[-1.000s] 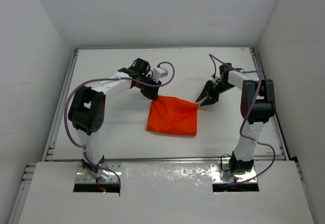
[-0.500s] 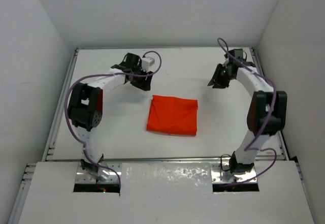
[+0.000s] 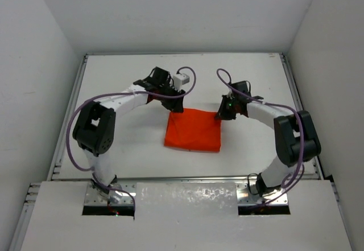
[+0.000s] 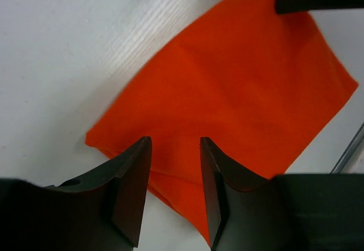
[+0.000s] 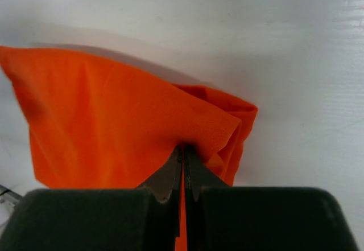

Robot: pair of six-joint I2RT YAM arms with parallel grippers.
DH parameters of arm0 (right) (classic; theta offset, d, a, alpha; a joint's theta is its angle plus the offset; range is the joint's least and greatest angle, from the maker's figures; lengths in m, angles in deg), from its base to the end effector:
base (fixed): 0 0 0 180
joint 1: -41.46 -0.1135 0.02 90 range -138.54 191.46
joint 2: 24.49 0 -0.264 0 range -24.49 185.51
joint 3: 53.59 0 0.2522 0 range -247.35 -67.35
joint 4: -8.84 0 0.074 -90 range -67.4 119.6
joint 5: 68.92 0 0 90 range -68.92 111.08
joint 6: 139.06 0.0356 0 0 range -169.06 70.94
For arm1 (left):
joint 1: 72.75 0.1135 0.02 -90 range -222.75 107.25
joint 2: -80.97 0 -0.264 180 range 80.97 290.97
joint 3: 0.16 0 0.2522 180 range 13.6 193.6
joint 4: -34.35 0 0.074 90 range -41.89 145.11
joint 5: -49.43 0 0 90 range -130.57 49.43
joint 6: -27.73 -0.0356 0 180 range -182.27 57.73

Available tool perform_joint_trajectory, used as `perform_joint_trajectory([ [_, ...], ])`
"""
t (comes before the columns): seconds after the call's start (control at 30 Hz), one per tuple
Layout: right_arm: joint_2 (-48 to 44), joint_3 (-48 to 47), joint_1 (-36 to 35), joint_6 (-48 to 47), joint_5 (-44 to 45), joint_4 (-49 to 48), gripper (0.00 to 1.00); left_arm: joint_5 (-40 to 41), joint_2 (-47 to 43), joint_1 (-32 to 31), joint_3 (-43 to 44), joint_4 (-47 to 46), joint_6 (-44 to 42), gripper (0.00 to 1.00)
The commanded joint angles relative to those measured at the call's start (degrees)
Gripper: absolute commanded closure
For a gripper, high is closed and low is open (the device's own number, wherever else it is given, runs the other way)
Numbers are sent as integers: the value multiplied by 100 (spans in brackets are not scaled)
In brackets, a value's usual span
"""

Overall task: Fold and stack the t-shirts
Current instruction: Smooth out wrinkles on the folded tshirt

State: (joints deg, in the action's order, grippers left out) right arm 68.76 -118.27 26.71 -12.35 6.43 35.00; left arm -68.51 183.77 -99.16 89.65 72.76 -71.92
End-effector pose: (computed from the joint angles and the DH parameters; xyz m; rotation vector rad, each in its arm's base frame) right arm 0.3063 0.0899 0.1679 0.3935 2.5896 0.6642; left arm 0.3419 -0.1884 0.2318 0.9615 2.2642 -0.7282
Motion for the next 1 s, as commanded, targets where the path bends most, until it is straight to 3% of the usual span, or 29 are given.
perform_joint_trajectory([
  [0.0,236,-348,24,126,147,-616,100,131,292,127,49,-407,103,63],
  [0.37,1283,-243,226,635,165,-1398,100,1098,1294,470,164,-1014,332,60],
  [0.63,1687,-1112,349,478,244,-889,100,1449,1532,690,682,-962,332,59],
  [0.77,1495,-1403,349,197,393,-520,94,1590,1436,883,1060,-813,402,57],
  [0.97,669,-1825,288,-664,964,454,82,1362,296,971,1131,-567,455,49],
])
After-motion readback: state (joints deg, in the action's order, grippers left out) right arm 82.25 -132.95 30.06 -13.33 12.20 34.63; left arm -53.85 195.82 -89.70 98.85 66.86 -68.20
